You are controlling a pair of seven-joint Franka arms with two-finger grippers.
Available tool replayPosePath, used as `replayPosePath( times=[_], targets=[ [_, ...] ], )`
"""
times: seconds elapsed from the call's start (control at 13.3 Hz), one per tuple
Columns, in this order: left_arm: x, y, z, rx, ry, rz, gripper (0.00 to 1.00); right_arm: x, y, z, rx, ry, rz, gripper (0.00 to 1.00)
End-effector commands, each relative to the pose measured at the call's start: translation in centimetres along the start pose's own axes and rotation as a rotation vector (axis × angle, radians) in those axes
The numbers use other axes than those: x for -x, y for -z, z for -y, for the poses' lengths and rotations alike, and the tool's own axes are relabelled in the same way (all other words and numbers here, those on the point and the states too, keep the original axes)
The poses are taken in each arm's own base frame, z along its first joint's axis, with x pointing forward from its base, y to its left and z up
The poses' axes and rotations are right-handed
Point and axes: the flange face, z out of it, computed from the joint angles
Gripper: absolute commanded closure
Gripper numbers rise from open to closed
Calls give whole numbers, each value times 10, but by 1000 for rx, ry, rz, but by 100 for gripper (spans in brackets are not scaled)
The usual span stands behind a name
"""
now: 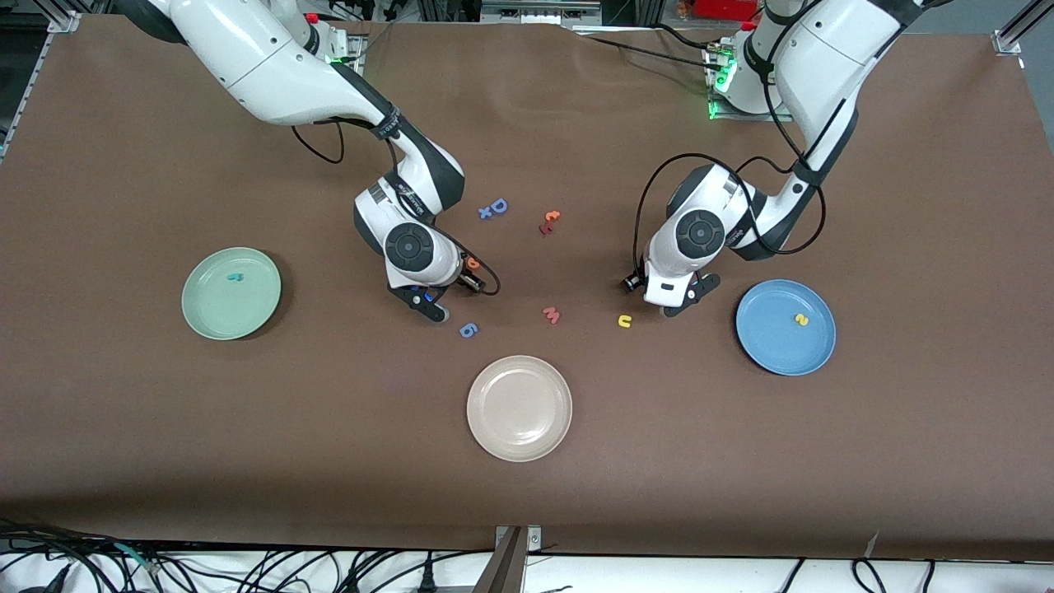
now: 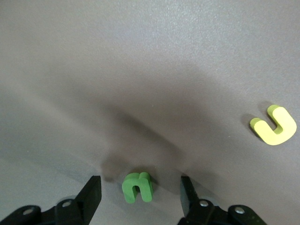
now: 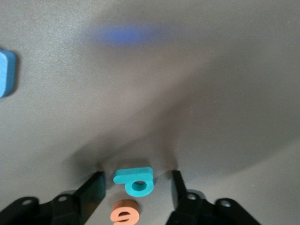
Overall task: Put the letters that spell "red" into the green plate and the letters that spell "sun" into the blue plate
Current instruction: 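Grasp the teal p with the right gripper while the left gripper carries green n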
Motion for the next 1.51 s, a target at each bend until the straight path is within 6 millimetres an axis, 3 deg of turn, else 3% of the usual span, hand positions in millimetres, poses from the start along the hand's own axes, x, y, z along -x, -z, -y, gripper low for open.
replayPosePath(
  times=[0.0,0.53,0.75,0.91,1.13,1.28,1.43],
  targets=[
    [4,-3,5,2,21,11,24,1,-5,-1,14,-3,-16,40],
    [10,-5,6,-6,15,13,27,0,-5,-2,13,-4,-16,67],
    [12,-8,10,-16,12,16,30,-1,-5,-3,18,-5,-16,69],
    [13,-8,10,-16,11,16,40,-1,-2,-2,19,-4,-17,69],
    [13,-8,10,-16,11,16,69,-9,14,-3,34,-4,-18,69],
    [13,-6,9,-16,9,15,80,-25,44,-7,59,-9,-16,69],
    [13,-1,8,-15,3,11,83,-46,68,-17,108,14,14,69]
  ],
)
